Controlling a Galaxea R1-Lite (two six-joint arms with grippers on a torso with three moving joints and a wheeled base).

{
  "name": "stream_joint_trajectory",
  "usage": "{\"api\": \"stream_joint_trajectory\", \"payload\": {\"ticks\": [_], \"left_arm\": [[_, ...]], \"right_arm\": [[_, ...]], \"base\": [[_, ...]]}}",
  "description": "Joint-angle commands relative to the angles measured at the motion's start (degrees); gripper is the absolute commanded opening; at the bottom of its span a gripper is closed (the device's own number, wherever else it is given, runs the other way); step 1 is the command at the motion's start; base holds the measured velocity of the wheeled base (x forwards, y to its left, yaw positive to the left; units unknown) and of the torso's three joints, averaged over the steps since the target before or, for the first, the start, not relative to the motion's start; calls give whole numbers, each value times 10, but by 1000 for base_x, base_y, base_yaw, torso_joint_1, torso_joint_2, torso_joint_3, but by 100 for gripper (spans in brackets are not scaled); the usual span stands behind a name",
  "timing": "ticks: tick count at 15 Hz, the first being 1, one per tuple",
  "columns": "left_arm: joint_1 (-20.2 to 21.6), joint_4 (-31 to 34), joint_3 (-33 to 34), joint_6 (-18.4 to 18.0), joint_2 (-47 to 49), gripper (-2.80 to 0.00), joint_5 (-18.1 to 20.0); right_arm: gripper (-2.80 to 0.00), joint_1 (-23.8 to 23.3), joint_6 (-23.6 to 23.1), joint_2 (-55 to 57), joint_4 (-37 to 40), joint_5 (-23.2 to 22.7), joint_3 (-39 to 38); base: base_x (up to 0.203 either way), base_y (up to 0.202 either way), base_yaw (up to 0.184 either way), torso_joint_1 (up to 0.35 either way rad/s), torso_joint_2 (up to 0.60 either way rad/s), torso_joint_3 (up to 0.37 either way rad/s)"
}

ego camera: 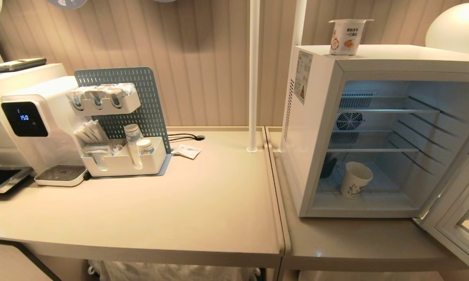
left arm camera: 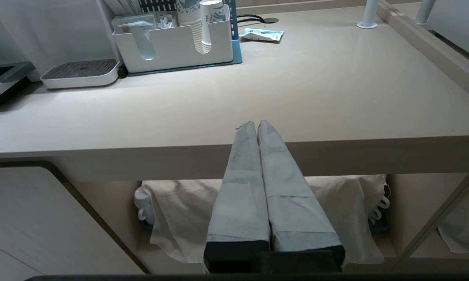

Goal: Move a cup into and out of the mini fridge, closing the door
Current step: Put the yoghurt in the freezer

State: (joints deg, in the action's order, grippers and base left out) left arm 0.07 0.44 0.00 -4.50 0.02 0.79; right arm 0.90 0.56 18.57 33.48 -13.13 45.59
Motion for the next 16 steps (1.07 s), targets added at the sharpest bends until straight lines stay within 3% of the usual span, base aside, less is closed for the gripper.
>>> {"api": "stream_joint_trajectory", "payload": {"ticks": [1,5,8,12,16], "left_arm": [[0,0,0,0,0,-280,0],[0,0,0,0,0,-280,0],[0,0,0,0,0,-280,0],[0,0,0,0,0,-280,0],[0,0,0,0,0,-280,0]], "right_arm": [[-280,27,24,161,12,-5,112],[-280,74,106,416,39,-18,390],[-280,115,123,561,56,-33,535],[-280,140,105,692,-50,-45,580],[-280,144,2,765,-98,-29,599]], "base": [[0,0,0,0,0,0],[0,0,0,0,0,0],[0,0,0,0,0,0],[0,0,0,0,0,0],[0,0,0,0,0,0]]}}
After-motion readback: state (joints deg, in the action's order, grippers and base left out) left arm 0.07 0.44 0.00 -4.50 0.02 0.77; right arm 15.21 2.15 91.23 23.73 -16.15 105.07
